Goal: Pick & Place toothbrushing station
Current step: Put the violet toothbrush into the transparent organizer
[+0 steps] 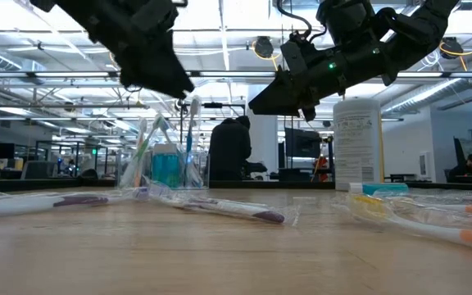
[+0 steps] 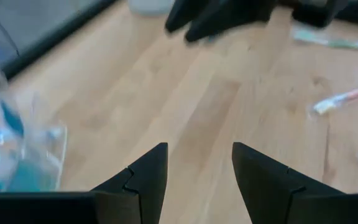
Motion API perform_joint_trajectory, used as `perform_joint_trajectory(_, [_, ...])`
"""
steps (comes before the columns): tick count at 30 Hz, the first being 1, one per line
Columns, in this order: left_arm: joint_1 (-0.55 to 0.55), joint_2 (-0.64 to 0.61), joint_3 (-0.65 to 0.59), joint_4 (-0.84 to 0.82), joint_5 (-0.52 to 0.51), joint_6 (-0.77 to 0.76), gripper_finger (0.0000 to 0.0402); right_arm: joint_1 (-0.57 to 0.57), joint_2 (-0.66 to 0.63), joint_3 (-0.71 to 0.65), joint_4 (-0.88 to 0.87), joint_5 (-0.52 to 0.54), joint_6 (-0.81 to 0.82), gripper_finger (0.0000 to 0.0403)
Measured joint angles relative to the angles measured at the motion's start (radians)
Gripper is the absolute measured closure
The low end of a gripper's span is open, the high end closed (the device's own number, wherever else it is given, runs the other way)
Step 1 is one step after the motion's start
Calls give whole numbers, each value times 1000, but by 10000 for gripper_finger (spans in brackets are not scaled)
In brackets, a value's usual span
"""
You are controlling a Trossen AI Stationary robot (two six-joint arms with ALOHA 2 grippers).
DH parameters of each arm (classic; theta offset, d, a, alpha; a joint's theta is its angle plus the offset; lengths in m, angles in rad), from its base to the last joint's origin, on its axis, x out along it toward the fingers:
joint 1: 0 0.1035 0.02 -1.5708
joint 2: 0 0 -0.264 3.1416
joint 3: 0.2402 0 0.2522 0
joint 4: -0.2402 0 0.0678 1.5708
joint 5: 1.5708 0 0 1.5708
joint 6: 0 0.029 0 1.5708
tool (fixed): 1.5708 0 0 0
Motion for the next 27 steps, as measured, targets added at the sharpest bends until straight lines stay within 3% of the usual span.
perform_joint_trajectory(9, [-27,2,0,-106,0,-191,215,0,0,0,0,0,0,298])
perform_joint_trajectory(27, [-96,169,-3,-129,104,-266,215,0,0,0,0,0,15,298])
